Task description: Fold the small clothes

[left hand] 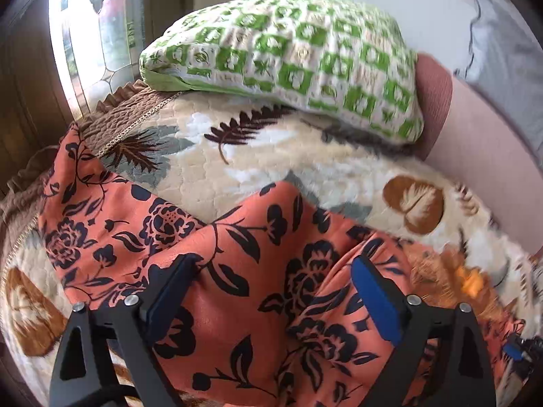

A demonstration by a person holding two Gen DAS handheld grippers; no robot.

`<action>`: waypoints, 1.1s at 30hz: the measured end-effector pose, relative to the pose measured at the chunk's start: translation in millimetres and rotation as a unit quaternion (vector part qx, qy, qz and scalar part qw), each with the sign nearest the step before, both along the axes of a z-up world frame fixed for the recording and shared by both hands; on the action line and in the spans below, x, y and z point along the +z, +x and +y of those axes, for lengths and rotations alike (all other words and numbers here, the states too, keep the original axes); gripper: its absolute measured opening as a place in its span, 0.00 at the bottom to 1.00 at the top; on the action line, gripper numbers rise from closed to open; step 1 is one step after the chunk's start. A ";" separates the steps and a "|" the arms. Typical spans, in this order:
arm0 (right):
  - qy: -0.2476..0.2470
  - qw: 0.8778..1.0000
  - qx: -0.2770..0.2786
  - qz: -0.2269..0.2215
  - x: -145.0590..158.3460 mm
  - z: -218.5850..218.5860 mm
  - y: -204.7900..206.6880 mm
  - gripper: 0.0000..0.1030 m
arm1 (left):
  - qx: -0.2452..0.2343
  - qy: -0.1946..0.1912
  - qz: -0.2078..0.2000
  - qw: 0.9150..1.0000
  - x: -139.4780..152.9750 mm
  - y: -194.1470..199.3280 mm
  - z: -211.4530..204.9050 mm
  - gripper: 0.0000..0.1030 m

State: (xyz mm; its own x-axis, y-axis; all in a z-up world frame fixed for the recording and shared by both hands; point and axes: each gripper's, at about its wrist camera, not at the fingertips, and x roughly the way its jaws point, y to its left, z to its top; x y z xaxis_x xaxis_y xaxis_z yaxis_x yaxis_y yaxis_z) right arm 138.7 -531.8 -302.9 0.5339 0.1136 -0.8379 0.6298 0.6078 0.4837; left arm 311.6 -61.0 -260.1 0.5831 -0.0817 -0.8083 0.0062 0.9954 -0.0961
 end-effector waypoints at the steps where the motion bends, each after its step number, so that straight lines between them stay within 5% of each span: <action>1: -0.020 1.000 0.001 0.006 -5.2 -2.0 4.4 0.31 | 0.004 0.008 0.002 1.000 -0.6 1.0 1.6 0.88; 6: -0.080 0.997 0.013 0.008 15.9 10.9 22.4 0.33 | 0.063 0.038 -0.001 0.997 1.3 2.2 27.9 0.88; 11: -0.100 0.978 0.162 -0.086 76.5 100.6 59.4 0.33 | 0.078 0.050 0.023 0.995 -0.2 5.7 45.1 0.88; 13: -0.077 0.968 0.213 -0.111 86.7 139.9 78.7 0.48 | 0.081 0.043 0.029 0.995 1.7 5.6 52.2 0.88; 14: -0.066 0.963 0.230 -0.122 89.7 158.0 85.2 0.67 | 0.086 0.040 0.028 0.995 4.3 5.2 57.7 0.88; 15: -0.055 0.957 0.249 -0.134 93.1 182.9 93.7 0.69 | 0.090 0.039 0.025 0.995 6.0 4.2 62.3 0.88; 20: -0.061 0.940 0.313 -0.120 88.9 261.0 140.0 0.69 | 0.118 0.041 0.015 0.992 15.2 2.4 88.3 0.88; 27: -0.118 0.937 0.327 -0.032 40.3 309.6 203.6 0.69 | 0.132 0.038 0.012 0.991 19.7 6.2 116.7 0.88; 29: -0.106 0.937 0.331 -0.015 25.2 313.1 212.3 0.68 | 0.137 0.035 0.013 0.990 19.2 6.7 124.9 0.88; 32: -0.136 0.923 0.361 0.007 13.1 330.2 215.8 0.31 | 0.143 0.031 0.017 0.989 17.0 8.4 134.5 0.88; 33: -0.155 0.917 0.367 -0.001 17.7 335.8 212.4 0.27 | 0.145 0.029 0.018 0.989 16.6 8.4 137.0 0.88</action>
